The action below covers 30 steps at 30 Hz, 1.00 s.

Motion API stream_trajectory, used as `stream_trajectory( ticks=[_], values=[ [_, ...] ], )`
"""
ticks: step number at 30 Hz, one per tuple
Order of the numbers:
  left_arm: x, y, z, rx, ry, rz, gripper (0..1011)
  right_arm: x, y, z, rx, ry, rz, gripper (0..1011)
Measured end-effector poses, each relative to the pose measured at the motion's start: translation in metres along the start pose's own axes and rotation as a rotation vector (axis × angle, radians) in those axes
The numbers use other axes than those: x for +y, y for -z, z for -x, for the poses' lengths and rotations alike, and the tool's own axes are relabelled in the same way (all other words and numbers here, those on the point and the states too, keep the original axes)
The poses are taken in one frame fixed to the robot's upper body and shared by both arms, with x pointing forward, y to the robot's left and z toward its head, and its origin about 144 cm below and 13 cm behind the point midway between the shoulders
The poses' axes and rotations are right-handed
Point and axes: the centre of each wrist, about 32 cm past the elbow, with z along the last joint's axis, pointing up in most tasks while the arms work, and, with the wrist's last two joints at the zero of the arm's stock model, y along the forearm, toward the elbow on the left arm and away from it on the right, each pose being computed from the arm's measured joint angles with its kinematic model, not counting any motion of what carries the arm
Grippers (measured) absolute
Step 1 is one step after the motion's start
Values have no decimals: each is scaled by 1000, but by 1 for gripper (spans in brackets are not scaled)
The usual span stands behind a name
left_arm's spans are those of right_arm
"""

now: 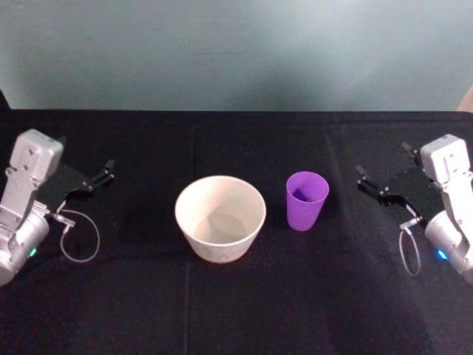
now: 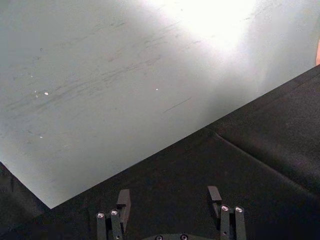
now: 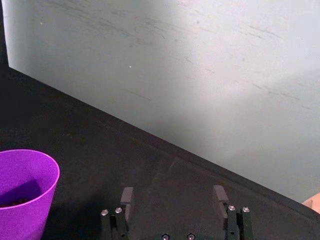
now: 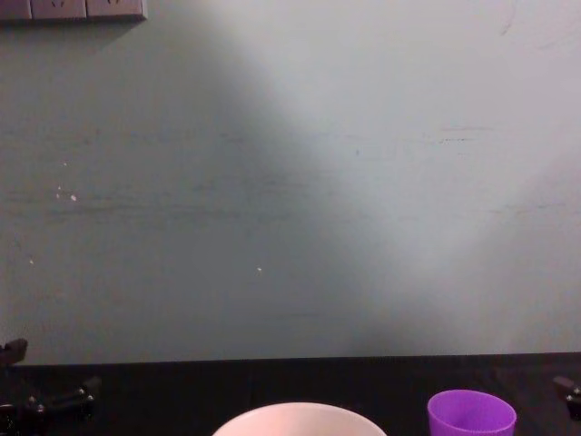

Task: Pick up the cup and pour the mung beans from the cup into the bowl.

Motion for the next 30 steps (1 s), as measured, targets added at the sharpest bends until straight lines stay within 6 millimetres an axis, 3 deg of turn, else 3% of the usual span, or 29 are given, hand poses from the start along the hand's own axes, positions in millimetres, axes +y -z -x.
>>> stream_trajectory(
  ticks=[22,30],
  values=[
    [0,0,0,0,0,0,1000,-1,0,0,-2,-1,2,1003],
    [0,0,0,0,0,0,1000,-18,0,3,24,-68,42,1003]
  ],
)
